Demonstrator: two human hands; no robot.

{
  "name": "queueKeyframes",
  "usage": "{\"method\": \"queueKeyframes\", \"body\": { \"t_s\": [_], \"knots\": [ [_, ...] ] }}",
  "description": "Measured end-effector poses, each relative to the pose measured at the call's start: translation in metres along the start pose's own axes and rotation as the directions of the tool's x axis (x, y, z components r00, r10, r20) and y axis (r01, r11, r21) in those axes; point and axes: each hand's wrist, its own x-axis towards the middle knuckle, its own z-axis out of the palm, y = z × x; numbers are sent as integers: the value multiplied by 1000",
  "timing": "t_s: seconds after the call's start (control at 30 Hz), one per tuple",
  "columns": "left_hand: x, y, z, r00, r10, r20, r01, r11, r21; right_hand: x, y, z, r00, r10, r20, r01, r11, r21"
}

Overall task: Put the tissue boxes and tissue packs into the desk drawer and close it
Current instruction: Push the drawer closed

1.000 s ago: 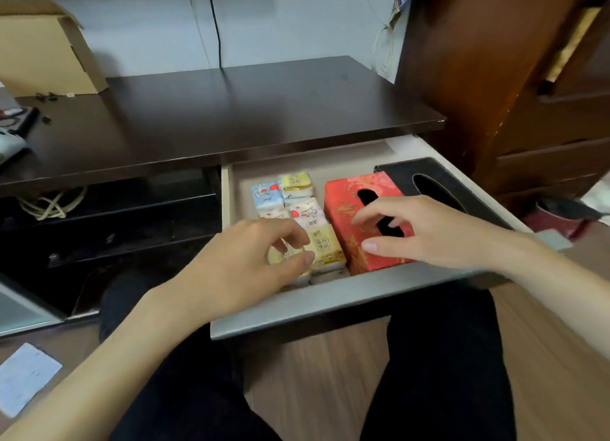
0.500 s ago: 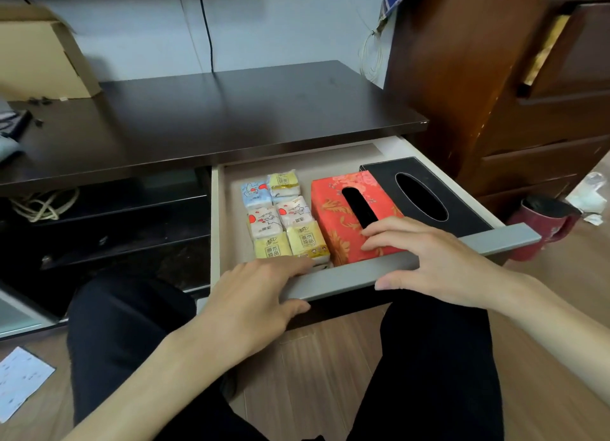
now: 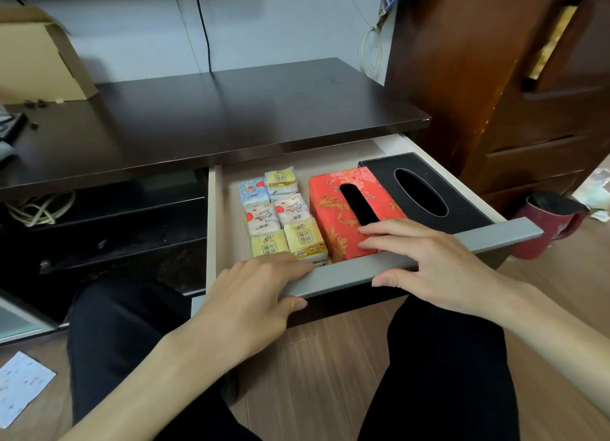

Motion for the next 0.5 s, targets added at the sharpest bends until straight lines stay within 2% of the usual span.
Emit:
{"method": "queueKeyframes", "body": {
  "t_s": [0.17,0.5],
  "knots": [
    [8,-4,1,1000,-1,-25,2,1000,26,9,8,4,1000,-16,-25,15,1000,-14],
    [48,-34,5,990,-20,-138,24,999,33,63,31,15,981,-14,-191,19,1000,21]
  ]
}}
